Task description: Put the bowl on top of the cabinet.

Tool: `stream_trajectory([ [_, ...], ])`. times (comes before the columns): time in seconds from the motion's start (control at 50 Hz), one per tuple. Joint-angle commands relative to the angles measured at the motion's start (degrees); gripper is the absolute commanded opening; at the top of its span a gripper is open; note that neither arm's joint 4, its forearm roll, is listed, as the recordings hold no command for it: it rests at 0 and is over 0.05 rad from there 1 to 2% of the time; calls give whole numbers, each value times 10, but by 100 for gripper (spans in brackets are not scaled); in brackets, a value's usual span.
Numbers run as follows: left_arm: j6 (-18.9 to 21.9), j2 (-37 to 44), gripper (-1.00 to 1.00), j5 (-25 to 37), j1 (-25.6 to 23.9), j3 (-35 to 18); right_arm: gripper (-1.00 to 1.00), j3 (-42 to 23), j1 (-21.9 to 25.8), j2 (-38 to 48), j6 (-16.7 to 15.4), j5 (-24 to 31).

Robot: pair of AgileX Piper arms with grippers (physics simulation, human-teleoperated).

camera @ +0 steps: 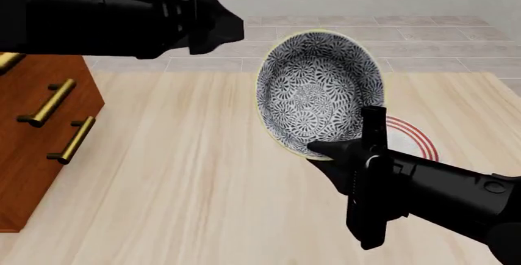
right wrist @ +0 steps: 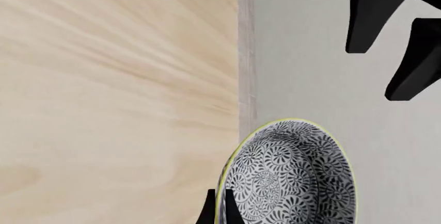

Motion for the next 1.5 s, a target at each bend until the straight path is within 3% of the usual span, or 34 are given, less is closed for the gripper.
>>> stream_trajectory([
  [0.02, 0, 17, 100, -16, -6, 9, -100, -3, 0, 0, 0, -4],
  [1.5, 6, 110, 100, -100, -26, 32, -100, -3, 0, 0, 0, -4],
])
